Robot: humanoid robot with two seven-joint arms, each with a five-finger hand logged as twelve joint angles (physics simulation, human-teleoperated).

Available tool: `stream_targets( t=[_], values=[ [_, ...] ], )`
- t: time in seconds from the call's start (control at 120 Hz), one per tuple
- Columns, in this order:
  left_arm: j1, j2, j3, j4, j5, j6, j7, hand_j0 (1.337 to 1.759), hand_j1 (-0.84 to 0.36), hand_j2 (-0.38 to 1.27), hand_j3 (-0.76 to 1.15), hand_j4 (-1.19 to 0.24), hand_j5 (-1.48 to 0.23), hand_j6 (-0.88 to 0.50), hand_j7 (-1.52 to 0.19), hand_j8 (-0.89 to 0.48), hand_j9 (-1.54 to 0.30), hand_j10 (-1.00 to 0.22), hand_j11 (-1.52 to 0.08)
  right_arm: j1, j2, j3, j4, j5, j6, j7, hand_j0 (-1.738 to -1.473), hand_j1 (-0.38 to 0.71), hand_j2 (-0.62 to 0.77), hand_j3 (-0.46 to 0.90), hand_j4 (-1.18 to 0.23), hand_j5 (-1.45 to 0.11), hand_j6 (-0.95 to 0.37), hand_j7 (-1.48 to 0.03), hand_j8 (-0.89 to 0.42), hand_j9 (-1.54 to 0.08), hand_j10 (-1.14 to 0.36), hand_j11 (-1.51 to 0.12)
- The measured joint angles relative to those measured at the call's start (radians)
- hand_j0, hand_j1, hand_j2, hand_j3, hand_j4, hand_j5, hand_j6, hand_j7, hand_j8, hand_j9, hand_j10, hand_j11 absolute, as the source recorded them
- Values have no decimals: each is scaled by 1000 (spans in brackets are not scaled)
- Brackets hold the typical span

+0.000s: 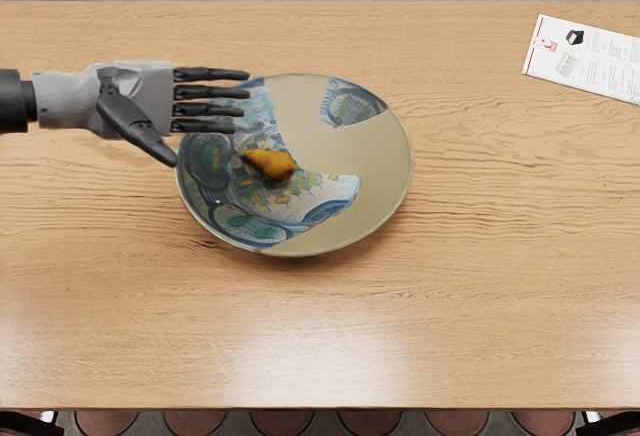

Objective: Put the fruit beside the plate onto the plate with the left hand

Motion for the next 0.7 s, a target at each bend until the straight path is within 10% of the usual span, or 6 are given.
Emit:
stream_targets(
  t=[0.7],
  values=[
    [103, 222, -9, 112, -90, -34, 0, 1658, 322, 4, 0, -21, -29, -20, -30, -20, -30, -21, -30, 0, 0, 0, 0, 0, 0, 0, -1658, -349, 0, 0, 0, 0, 0, 0, 0, 0, 0, 0]
  ],
)
